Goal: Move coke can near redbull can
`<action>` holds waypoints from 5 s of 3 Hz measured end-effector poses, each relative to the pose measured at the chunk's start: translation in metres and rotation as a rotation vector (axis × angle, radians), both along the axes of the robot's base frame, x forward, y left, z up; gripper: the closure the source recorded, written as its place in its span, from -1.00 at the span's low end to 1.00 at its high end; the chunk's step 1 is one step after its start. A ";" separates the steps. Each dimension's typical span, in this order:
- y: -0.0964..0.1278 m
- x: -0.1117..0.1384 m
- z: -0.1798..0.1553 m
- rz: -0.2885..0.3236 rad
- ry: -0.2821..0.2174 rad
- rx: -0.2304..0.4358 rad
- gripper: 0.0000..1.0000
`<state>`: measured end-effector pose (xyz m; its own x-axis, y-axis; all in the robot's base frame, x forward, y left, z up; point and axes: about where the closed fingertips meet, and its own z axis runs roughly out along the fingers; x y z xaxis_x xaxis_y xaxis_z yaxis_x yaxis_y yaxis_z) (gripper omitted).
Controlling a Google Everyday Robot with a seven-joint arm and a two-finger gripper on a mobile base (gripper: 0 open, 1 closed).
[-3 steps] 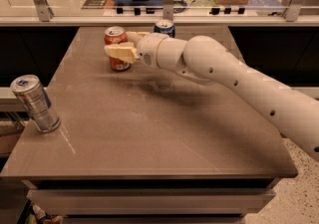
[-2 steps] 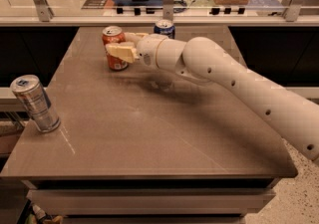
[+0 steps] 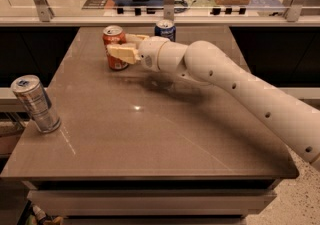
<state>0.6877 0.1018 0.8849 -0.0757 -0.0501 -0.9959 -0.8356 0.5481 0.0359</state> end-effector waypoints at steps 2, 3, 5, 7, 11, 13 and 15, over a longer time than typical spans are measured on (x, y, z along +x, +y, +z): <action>-0.028 -0.018 0.011 -0.041 0.008 -0.045 1.00; -0.044 -0.030 0.020 -0.051 0.007 -0.061 1.00; -0.065 -0.048 0.042 -0.027 -0.007 -0.059 1.00; -0.082 -0.101 0.059 0.083 0.005 -0.055 1.00; -0.052 -0.228 0.080 0.255 0.049 -0.090 1.00; -0.019 -0.254 0.080 0.264 -0.008 -0.087 1.00; 0.007 -0.265 0.072 0.287 -0.015 -0.094 1.00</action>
Offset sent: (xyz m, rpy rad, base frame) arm -0.0326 -0.0566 0.0205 -0.0778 0.0139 -0.0713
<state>0.4230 0.1091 0.9571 -0.0304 -0.1595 -0.9867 -0.9570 0.2895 -0.0173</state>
